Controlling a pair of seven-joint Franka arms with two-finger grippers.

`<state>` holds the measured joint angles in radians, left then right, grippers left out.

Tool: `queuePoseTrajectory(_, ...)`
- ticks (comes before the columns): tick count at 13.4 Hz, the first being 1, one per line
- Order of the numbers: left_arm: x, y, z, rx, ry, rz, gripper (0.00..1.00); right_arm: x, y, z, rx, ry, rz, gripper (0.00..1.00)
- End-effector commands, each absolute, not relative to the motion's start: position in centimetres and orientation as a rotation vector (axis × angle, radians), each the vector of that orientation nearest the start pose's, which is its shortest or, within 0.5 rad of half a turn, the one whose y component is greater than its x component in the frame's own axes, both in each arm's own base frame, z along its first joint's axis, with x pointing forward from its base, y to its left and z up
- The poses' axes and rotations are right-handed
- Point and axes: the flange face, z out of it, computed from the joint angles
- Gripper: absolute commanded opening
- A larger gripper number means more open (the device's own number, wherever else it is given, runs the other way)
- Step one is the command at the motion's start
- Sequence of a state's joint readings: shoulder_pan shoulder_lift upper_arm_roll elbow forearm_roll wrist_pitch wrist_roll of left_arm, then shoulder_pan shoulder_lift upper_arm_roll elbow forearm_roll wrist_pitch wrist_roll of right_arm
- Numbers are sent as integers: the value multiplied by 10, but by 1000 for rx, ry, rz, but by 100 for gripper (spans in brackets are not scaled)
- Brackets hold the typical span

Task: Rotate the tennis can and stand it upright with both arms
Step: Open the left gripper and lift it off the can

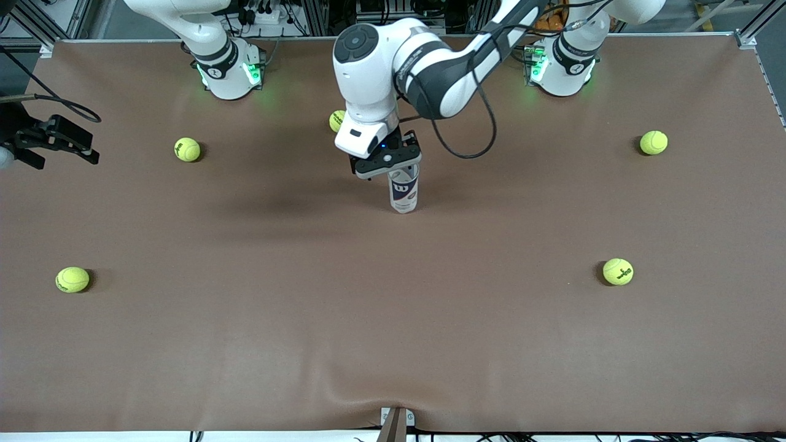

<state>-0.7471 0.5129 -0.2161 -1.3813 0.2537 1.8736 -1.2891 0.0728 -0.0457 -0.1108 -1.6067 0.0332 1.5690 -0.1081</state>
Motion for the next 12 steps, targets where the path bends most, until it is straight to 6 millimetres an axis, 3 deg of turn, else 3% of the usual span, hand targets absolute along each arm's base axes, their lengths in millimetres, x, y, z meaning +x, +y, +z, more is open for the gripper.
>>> queuePoseTrajectory(1,469,-514,451,-3069,-382,-161,100,542,-23,635,-3102,-110,-28,100)
queuePoseTrajectory(3,490,-489,466,-3093,-329,-162,100,542,-23,635,-3103,-110,-31,100)
queuePoseTrajectory(6,515,-459,465,-3071,-319,-143,100,542,-23,635,-3102,-110,-31,100)
queuePoseTrajectory(12,599,-339,463,-3052,-146,-87,100,542,-21,635,-3101,-119,-31,100)
